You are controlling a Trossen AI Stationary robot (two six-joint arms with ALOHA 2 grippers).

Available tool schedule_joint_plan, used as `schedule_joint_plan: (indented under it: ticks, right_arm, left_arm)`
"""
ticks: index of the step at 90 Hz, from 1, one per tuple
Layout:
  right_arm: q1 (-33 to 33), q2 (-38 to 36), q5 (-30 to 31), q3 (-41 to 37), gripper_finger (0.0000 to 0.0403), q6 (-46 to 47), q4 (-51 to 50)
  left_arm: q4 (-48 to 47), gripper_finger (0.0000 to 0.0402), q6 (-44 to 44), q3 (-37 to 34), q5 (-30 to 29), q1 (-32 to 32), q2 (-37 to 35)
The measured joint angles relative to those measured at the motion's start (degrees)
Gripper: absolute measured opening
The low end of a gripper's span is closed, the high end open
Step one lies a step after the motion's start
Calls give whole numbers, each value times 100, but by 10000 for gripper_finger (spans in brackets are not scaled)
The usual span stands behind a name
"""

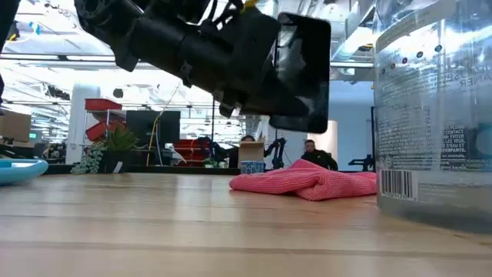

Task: Apply microfiber cloth
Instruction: Spray the black cellphone with the transparent spray bottle

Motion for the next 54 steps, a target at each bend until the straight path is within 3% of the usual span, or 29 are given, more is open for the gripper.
schedule_joint_plan:
  ticks: [54]
  right_arm:
    - [-80,-224,612,9,331,289,-441]
  left_arm:
    - [-63,13,-1,0,-1,4,0]
